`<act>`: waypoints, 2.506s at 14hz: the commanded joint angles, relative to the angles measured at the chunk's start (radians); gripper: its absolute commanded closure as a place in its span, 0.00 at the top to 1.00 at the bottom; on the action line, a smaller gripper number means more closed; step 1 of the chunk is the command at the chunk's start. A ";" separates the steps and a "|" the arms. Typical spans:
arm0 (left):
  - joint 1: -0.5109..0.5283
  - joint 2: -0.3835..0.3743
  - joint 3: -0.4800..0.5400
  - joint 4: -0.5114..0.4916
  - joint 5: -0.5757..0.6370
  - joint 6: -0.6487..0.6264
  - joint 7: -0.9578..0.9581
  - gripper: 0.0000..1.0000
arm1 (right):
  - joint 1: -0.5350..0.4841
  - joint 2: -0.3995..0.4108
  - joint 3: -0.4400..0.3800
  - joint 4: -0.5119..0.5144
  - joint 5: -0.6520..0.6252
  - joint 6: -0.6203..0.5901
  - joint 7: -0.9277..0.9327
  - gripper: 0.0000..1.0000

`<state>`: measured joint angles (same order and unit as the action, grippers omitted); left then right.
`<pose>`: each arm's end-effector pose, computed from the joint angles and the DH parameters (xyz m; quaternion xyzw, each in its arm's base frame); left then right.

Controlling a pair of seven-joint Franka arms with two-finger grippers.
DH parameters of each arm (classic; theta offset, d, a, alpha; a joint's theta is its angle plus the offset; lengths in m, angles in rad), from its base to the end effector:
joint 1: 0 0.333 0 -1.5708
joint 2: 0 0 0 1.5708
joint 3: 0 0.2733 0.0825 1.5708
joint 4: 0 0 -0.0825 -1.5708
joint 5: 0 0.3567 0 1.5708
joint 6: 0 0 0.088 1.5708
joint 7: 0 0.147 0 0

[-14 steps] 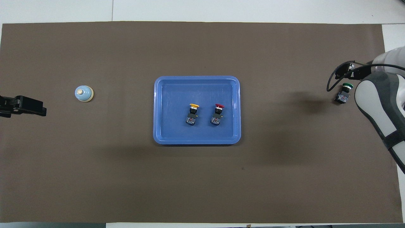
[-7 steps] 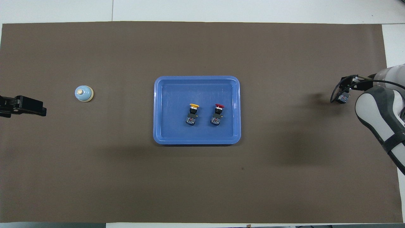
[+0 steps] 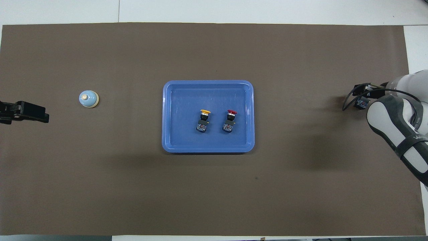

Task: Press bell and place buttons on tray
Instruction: 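Place the green button in the tray beside the yellow one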

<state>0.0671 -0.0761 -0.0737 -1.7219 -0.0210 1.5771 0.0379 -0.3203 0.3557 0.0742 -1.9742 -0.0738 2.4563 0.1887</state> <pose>0.5011 -0.0073 0.5145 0.9991 -0.0216 -0.0343 0.0082 0.5756 -0.1469 0.2406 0.9793 -0.1918 0.0635 0.0142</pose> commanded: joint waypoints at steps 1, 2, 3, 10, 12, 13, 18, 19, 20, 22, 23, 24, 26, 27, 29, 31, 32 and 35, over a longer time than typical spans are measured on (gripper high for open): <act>0.003 -0.001 0.000 0.013 0.001 -0.014 0.007 1.00 | -0.020 -0.009 0.015 -0.044 -0.003 0.047 -0.005 1.00; 0.003 -0.001 0.000 0.013 0.001 -0.014 0.007 1.00 | -0.022 -0.011 0.015 -0.049 0.002 0.046 -0.005 1.00; 0.003 -0.002 0.000 0.013 0.001 -0.014 0.007 1.00 | -0.022 -0.012 0.015 -0.060 0.003 0.046 -0.005 1.00; 0.003 -0.002 0.000 0.013 0.001 -0.014 0.007 1.00 | -0.022 -0.017 0.016 -0.058 0.003 0.024 -0.014 0.00; 0.003 -0.002 0.000 0.013 0.001 -0.014 0.007 1.00 | -0.007 -0.024 0.022 -0.040 0.003 -0.008 -0.006 0.00; 0.003 -0.002 0.000 0.013 0.001 -0.014 0.007 1.00 | 0.003 -0.038 0.025 -0.016 0.003 -0.043 -0.005 0.00; 0.003 -0.001 0.000 0.013 0.001 -0.012 0.007 1.00 | 0.200 -0.055 0.030 0.240 0.008 -0.402 0.180 0.00; 0.003 -0.002 0.000 0.013 0.001 -0.014 0.007 1.00 | 0.251 -0.054 0.030 0.282 0.009 -0.452 0.227 0.00; 0.003 -0.002 0.000 0.013 0.001 -0.014 0.007 1.00 | 0.298 -0.051 0.030 0.313 0.011 -0.485 0.269 0.00; 0.003 -0.001 0.000 0.013 0.001 -0.014 0.007 1.00 | 0.425 -0.050 0.030 0.345 0.012 -0.502 0.378 0.00; 0.003 -0.001 0.000 0.013 0.001 -0.014 0.007 1.00 | 0.487 -0.049 0.030 0.359 0.015 -0.522 0.415 0.00; 0.003 -0.002 0.000 0.013 0.001 -0.014 0.007 1.00 | 0.538 -0.049 0.030 0.363 0.017 -0.522 0.438 0.00; 0.003 -0.001 0.000 0.013 0.001 -0.014 0.007 1.00 | 0.624 -0.043 0.032 0.363 0.020 -0.501 0.455 0.00; 0.003 -0.001 0.000 0.013 0.001 -0.014 0.007 1.00 | 0.668 -0.035 0.030 0.365 0.032 -0.491 0.468 0.00; 0.003 -0.002 0.000 0.013 0.001 -0.014 0.007 1.00 | 0.755 0.033 0.029 0.452 0.075 -0.491 0.556 0.00; 0.003 -0.002 0.000 0.013 0.001 -0.014 0.007 1.00 | 0.840 0.145 0.024 0.575 0.071 -0.487 0.648 0.00; 0.003 -0.001 0.000 0.013 0.001 -0.014 0.007 1.00 | 0.866 0.184 0.024 0.601 0.066 -0.481 0.662 0.00; 0.003 -0.002 0.000 0.013 0.001 -0.014 0.007 1.00 | 0.923 0.252 0.024 0.652 0.066 -0.424 0.666 0.00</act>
<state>0.0671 -0.0761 -0.0737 -1.7218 -0.0210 1.5771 0.0379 0.5878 0.5462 0.1054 -1.4009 -0.0140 2.0119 0.8498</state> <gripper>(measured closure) 0.000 0.590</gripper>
